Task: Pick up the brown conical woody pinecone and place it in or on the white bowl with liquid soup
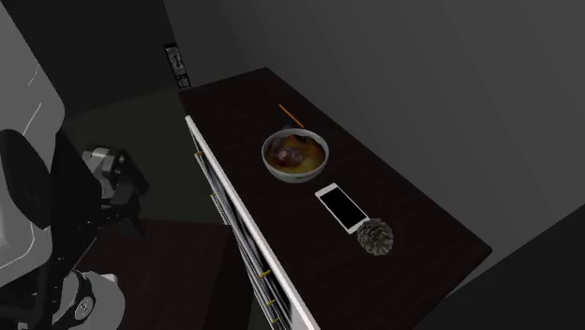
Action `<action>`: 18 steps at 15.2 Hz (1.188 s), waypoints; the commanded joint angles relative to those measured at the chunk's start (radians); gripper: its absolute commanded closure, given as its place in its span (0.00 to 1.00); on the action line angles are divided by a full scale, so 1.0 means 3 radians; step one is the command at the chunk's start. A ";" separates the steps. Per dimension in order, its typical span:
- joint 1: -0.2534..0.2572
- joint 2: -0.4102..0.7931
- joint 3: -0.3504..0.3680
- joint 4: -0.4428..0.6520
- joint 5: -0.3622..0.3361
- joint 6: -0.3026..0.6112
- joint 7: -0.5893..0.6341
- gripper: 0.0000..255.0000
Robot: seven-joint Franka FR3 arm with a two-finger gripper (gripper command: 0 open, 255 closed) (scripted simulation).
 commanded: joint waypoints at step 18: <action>0.0339 0.1727 -0.0142 0.0081 0.0971 0.1856 -0.0062 0.00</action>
